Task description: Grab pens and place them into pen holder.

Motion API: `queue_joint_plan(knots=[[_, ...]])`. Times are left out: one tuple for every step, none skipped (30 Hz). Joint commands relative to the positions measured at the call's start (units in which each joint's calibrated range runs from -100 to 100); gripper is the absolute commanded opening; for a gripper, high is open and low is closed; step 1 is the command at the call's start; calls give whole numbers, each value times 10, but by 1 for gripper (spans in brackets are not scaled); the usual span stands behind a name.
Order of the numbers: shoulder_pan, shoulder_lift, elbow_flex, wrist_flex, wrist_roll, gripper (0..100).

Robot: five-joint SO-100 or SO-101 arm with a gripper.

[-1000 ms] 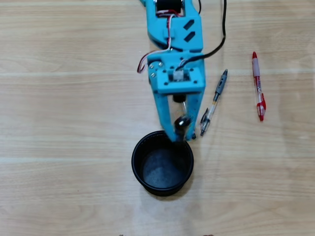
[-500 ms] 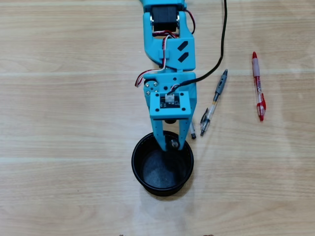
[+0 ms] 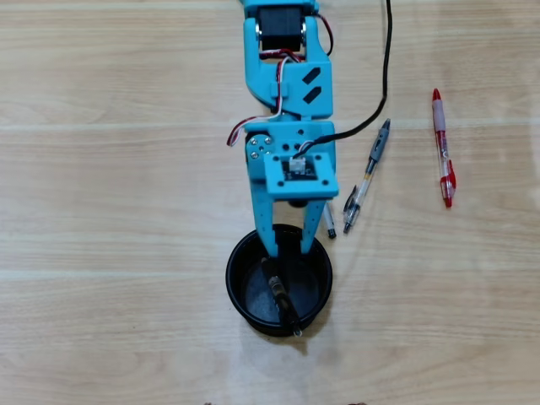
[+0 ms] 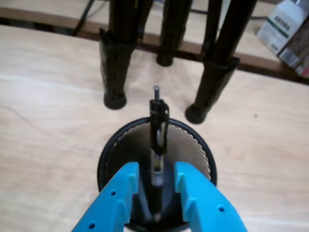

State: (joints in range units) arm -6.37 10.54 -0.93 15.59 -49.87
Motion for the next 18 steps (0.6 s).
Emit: queue_joint_plan(knots=[[-14,-148,5,169,83,2],[-19,-169,4,217,102,2],[-25,-189,4,261,122,3],[-32,-206,4,301,144,4],[-39,-221,4,337,165,5],[-48,-231,4,371,186,5],[-56,-233,4,401,205,6],[-64,-233,5,424,225,7],[-75,-232,11,438,242,7],[-88,-228,12,448,257,7],[-102,-219,12,452,270,7],[-115,-208,13,454,283,7],[-129,-193,13,452,293,7],[-142,-177,13,450,299,7],[-154,-161,13,448,305,7],[-167,-145,12,444,308,7],[-178,-134,13,436,314,7],[-189,-124,14,429,319,7]])
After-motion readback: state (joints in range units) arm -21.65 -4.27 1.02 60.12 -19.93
